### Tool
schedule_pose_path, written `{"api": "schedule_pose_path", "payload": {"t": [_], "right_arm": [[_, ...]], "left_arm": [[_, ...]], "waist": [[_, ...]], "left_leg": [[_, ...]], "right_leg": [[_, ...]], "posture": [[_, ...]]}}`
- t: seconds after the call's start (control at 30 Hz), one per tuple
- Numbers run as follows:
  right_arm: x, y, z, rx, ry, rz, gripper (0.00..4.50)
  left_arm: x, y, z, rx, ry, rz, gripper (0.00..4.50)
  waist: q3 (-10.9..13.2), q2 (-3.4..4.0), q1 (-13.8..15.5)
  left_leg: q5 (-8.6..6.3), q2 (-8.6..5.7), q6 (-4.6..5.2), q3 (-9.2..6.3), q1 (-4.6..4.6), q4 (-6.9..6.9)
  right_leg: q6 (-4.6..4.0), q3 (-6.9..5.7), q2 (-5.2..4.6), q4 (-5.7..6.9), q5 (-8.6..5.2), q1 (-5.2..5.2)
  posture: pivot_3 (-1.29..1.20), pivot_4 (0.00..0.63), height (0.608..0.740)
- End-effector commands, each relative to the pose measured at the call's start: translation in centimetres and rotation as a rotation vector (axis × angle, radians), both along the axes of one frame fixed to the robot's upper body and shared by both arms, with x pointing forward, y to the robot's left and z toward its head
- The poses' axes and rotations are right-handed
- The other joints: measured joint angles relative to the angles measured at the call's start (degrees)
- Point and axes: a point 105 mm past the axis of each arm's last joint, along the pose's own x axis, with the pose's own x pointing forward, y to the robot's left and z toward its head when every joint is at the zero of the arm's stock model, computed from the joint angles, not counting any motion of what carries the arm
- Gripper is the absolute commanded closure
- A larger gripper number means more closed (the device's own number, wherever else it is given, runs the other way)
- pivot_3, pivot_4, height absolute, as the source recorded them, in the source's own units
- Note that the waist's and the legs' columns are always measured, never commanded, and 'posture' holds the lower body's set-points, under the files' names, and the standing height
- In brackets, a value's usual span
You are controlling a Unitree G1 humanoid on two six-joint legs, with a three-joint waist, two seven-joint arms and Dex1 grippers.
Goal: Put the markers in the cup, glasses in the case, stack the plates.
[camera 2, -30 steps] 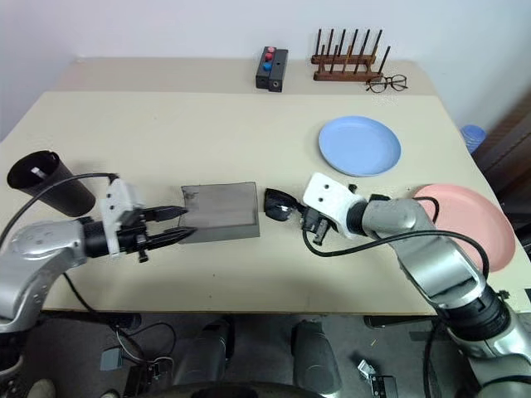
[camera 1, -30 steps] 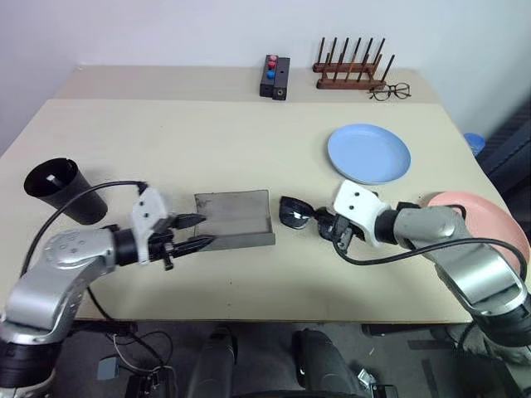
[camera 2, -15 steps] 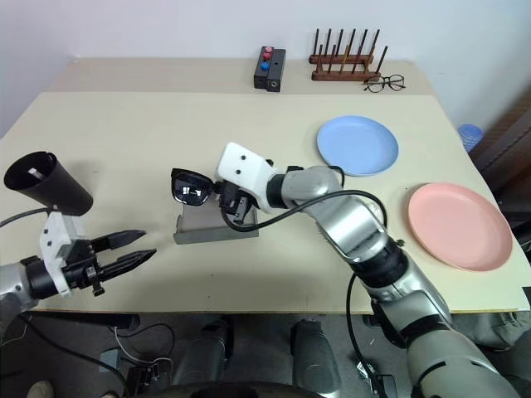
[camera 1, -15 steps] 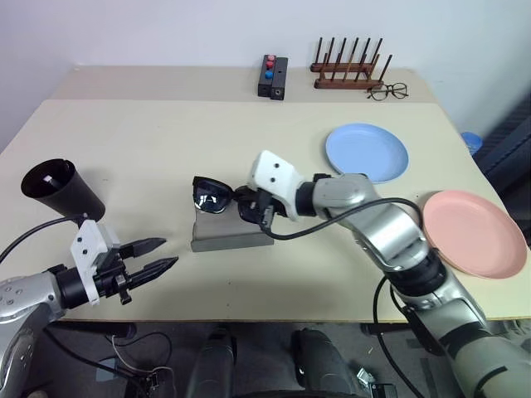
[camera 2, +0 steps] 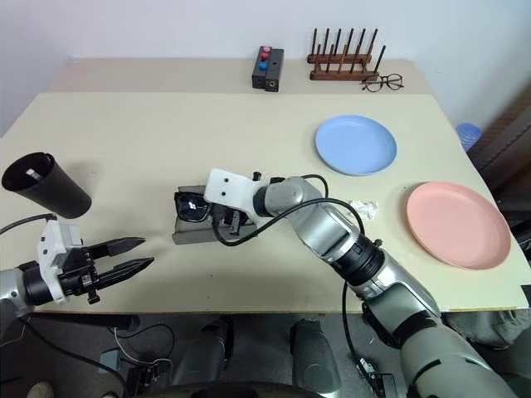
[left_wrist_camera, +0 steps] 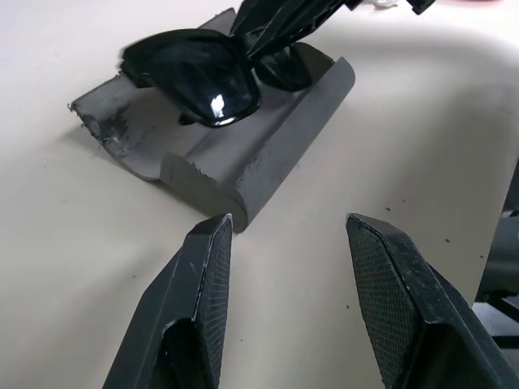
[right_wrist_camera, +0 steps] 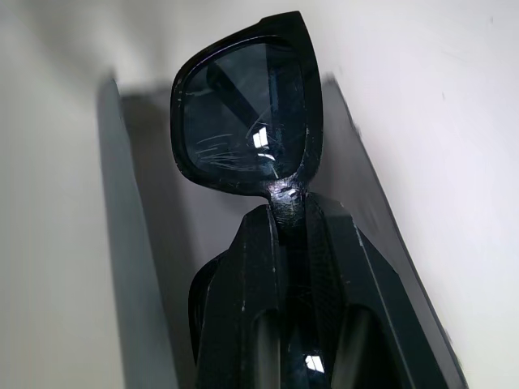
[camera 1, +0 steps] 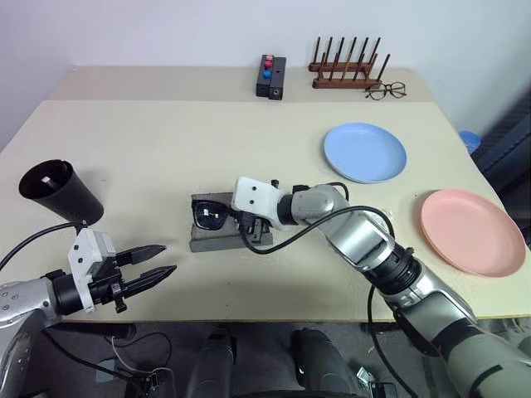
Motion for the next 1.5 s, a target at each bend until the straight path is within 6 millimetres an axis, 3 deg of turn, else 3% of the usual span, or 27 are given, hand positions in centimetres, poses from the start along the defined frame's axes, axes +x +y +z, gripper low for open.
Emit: {"api": "schedule_pose_path", "payload": {"t": [0.03, 0.53, 0.73, 1.03, 1.13, 1.23, 1.37, 1.43, 1.5], "right_arm": [[-0.7, 0.1, 0.9, -0.012, -0.047, 0.051, 4.44], [-1.0, -0.9, -0.1, -0.036, 0.015, 0.041, 4.44], [-0.7, -0.8, 0.8, 0.002, -0.004, 0.021, 1.70], [-0.9, -1.8, 5.0, 0.154, -0.011, 0.015, 1.70], [-1.1, -3.6, 5.0, 0.156, -0.014, -0.006, 1.65], [-1.7, -5.7, 4.2, 0.141, -0.023, -0.007, 1.65], [-2.7, -7.5, 3.3, 0.121, -0.023, -0.008, 1.65], [-3.4, -8.6, 2.8, 0.124, -0.014, -0.022, 1.65], [-3.8, -9.1, 2.8, 0.137, -0.005, -0.033, 1.65]], "left_arm": [[0.2, -0.3, 0.6, 0.009, -0.028, -0.028, 2.21], [0.6, -0.6, 0.6, 0.015, -0.040, -0.030, 2.21], [0.7, -0.7, 0.6, 0.016, -0.041, -0.025, 2.21], [2.9, -0.8, 2.1, -0.072, -0.060, 0.057, 2.21], [4.3, -1.3, 3.8, -0.167, -0.048, 0.070, 3.06], [6.5, -2.5, 5.3, -0.212, -0.075, 0.053, 4.47], [10.0, -4.1, 6.3, -0.188, -0.121, 0.058, 4.47], [12.7, -5.9, 6.4, -0.136, -0.118, 0.041, 4.47], [13.8, -7.2, 6.3, -0.101, -0.100, 0.001, 4.47]], "waist": [[0.0, 0.00, 0.0], [0.0, 0.00, 0.0], [0.0, 0.00, 0.0], [0.0, 0.00, 0.2], [0.0, -0.01, 0.4], [0.0, -0.03, 0.4], [0.0, -0.03, 1.1], [0.0, -0.02, 1.3], [0.0, -0.02, 1.5]], "left_leg": [[0.00, 0.01, 0.00, 0.00, 0.00, 0.00], [0.00, 0.02, 0.00, 0.00, 0.00, -0.01], [0.00, 0.02, 0.00, 0.00, 0.00, -0.01], [0.00, 0.02, 0.00, 0.00, 0.00, 0.00], [0.00, 0.02, 0.00, 0.00, 0.00, 0.00], [0.00, 0.02, 0.00, 0.00, 0.01, 0.02], [0.01, 0.02, 0.00, -0.01, 0.01, 0.09], [0.01, 0.02, 0.00, -0.01, 0.02, 0.09], [0.01, 0.07, 0.00, -0.02, 0.01, 0.11]], "right_leg": [[0.00, 0.00, 0.01, 0.00, 0.00, -0.01], [0.00, 0.00, 0.02, 0.00, 0.00, -0.01], [-0.01, 0.00, 0.02, 0.00, 0.00, -0.01], [0.00, 0.00, 0.02, 0.01, 0.00, 0.02], [0.02, 0.00, 0.03, 0.01, 0.01, 0.04], [0.03, 0.00, 0.04, 0.00, 0.01, 0.08], [0.07, 0.00, 0.09, 0.03, 0.01, 0.10], [0.22, 0.01, 0.10, 0.04, 0.10, 0.12], [0.24, 0.00, 0.18, 0.06, 0.11, 0.11]], "posture": [[0.00, 0.150, 0.740], [0.00, 0.150, 0.740], [0.00, 0.150, 0.740], [0.00, 0.150, 0.740], [0.00, 0.150, 0.740], [0.00, 0.150, 0.740], [0.00, 0.150, 0.740], [0.00, 0.150, 0.740], [0.00, 0.150, 0.740]]}}
